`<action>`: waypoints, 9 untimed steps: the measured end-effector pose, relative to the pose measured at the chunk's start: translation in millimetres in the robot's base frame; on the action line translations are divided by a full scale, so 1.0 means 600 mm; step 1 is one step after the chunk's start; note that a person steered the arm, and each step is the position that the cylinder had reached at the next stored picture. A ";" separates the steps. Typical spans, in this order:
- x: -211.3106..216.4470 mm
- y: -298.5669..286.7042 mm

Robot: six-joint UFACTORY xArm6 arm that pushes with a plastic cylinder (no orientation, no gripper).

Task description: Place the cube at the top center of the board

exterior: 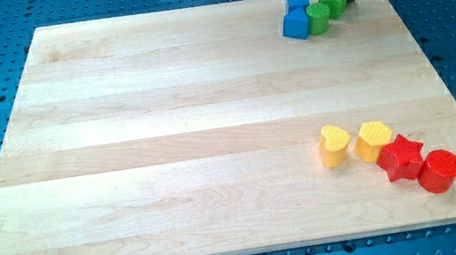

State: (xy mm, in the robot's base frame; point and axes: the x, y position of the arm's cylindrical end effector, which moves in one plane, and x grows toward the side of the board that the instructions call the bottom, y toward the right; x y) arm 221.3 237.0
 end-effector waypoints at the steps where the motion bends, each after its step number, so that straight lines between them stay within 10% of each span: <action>1: 0.000 0.001; 6: 0.092 0.098; 9: -0.030 0.016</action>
State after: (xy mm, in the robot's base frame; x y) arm 203.4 246.4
